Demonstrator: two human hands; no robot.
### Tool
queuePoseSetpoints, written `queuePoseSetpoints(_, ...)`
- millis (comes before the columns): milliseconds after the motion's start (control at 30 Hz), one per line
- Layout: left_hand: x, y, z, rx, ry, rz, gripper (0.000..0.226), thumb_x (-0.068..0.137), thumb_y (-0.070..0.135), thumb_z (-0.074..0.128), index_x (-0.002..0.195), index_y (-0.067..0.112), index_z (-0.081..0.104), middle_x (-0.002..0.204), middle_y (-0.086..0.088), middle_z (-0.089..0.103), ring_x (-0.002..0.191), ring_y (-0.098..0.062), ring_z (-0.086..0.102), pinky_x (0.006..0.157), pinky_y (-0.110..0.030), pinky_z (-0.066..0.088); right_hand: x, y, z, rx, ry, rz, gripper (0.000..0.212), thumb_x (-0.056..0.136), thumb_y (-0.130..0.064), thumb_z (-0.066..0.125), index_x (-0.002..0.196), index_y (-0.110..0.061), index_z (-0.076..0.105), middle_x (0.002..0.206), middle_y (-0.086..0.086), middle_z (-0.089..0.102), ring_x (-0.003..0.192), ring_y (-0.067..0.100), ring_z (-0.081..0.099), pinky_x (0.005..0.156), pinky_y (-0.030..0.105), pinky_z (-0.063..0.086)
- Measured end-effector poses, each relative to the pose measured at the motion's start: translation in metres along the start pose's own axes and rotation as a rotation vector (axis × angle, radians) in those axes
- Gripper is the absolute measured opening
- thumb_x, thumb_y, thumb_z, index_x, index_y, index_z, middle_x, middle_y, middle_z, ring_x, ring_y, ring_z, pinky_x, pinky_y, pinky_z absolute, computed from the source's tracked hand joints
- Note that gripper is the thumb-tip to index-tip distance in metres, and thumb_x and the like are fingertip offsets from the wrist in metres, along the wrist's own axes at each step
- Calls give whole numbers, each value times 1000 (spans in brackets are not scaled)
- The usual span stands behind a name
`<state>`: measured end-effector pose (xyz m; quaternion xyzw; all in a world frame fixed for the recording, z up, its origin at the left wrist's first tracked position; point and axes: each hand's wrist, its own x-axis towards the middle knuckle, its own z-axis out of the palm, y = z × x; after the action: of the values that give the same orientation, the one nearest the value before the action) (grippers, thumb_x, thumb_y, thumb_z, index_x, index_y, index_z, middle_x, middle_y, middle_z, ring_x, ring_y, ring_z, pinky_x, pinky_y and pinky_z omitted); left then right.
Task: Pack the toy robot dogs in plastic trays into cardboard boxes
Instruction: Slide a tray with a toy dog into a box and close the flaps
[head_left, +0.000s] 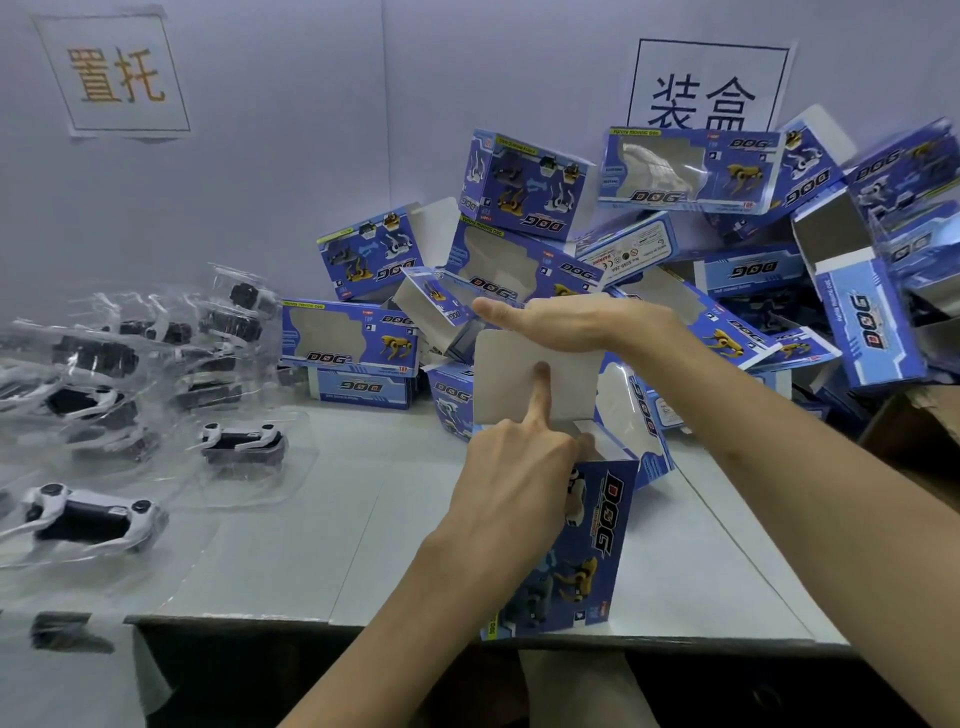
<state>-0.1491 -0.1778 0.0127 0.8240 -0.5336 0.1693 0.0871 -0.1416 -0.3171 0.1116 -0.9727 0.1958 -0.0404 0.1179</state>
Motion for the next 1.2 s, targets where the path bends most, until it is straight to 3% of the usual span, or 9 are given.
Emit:
queuePoseSetpoints(100,-1,0,-2,-3,-11,10,45,92,34,67,133,44,55,164,-16,-10,91,-32,67,83,-37,52,-6,0,5,-28,37,-63,105,72,-91,9,140,-24,54,139,5,54,128,31,47,105,45,31)
queuePoseSetpoints(167,-2,0,-3,-3,-10,20,44,92,33,67,133,45,55,164,-17,-10,91,-32,67,82,-37,52,-5,2,10,10,79,-140,79,72,-88,13,82,-33,69,85,-8,61,83,18,56,75,30,37)
queuePoseSetpoints(233,-2,0,-4,1,9,32,42,90,34,69,129,44,58,164,-19,-6,84,-31,66,78,-37,52,-1,5,14,32,109,-192,73,79,-84,21,39,-28,46,48,-15,42,49,3,42,57,28,30)
queuePoseSetpoints(333,-2,0,-1,-2,23,52,39,88,37,71,125,41,61,163,-21,6,74,-28,61,70,-34,46,4,10,24,-23,215,-298,73,77,-84,26,40,-21,26,29,-9,28,31,10,29,47,27,24)
queuePoseSetpoints(567,-6,-5,12,-10,183,102,42,90,32,67,130,39,58,122,4,65,100,-27,62,69,-30,31,-5,11,37,-213,448,-393,85,78,-82,14,46,-8,41,42,2,34,44,25,43,72,45,54)
queuePoseSetpoints(700,-3,-22,14,-144,178,147,45,88,33,67,130,45,56,128,13,63,109,-23,57,73,-30,38,-18,13,24,7,176,-304,64,96,-66,33,53,-18,34,48,-3,30,44,13,27,51,31,27)
queuePoseSetpoints(800,-3,-35,13,-205,190,208,48,88,32,68,132,46,53,136,14,59,117,-22,52,80,-32,43,-32,21,10,150,-143,-279,46,104,-50,38,97,-17,69,86,3,64,73,16,57,67,26,42)
queuePoseSetpoints(900,-5,-35,15,-205,236,238,52,84,28,73,132,40,56,136,9,60,118,-27,55,82,-39,50,-46,32,8,303,-294,-353,34,104,-36,46,137,-37,56,123,-20,63,105,-8,59,84,9,45)
queuePoseSetpoints(1200,-17,-32,26,-140,418,291,41,69,21,86,107,25,72,96,7,74,88,-21,66,73,-28,51,-73,40,63,517,-47,-425,36,104,-21,51,132,-44,57,113,-34,66,117,-9,56,98,15,43)
